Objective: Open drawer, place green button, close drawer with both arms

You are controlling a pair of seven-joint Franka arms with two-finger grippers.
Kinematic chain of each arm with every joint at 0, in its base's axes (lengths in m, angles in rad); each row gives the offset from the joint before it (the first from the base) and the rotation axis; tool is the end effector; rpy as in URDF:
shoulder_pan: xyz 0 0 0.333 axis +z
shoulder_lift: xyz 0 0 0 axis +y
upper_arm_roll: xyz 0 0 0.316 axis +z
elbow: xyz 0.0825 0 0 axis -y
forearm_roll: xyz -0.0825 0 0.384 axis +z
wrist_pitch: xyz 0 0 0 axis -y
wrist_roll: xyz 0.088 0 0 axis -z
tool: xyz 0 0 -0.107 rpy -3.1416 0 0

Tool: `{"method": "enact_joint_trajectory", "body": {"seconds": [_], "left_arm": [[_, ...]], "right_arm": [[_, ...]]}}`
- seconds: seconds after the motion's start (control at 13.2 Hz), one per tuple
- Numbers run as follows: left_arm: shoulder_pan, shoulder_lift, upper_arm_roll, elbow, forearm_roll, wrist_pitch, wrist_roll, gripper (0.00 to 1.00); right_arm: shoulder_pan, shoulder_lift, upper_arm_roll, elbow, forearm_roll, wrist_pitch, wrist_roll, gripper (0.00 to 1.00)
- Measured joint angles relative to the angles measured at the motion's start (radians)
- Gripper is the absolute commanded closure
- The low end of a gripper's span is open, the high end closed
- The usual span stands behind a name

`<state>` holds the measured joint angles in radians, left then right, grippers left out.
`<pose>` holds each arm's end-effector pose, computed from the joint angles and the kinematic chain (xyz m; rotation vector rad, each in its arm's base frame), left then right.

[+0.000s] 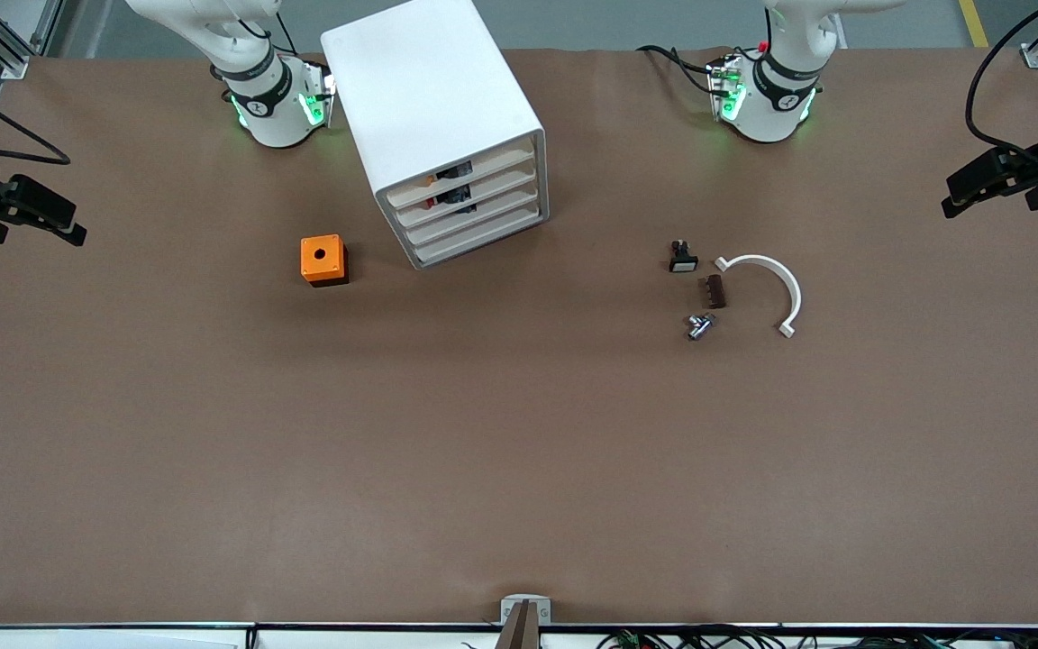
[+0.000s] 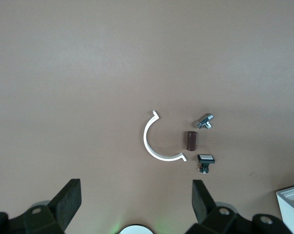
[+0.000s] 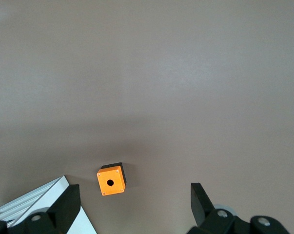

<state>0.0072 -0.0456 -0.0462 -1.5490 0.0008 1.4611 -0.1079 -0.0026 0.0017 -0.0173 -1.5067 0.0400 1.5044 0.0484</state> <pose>0.5286 -0.0212 0.6500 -3.1330 -0.1082 0.0659 0.5487 -0.0064 0.6479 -3.1001 0.1019 0.0071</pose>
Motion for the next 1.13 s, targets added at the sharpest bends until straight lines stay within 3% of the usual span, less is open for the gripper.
{"method": "enact_joint_trajectory", "body": {"seconds": [0.83, 1.13], "left_arm": [[0.0, -0.003, -0.033, -0.017, -0.005, 0.001, 0.001, 0.0], [0.0, -0.058, -0.066, -0.092, 0.031, 0.05, 0.002, 0.0]], "right_arm": [[0.0, 0.001, -0.001, 0.0, 0.0, -0.001, 0.0, 0.0], [-0.001, 0.002, -0.002, -0.001, 0.0, -0.001, 0.0, 0.0]]}}
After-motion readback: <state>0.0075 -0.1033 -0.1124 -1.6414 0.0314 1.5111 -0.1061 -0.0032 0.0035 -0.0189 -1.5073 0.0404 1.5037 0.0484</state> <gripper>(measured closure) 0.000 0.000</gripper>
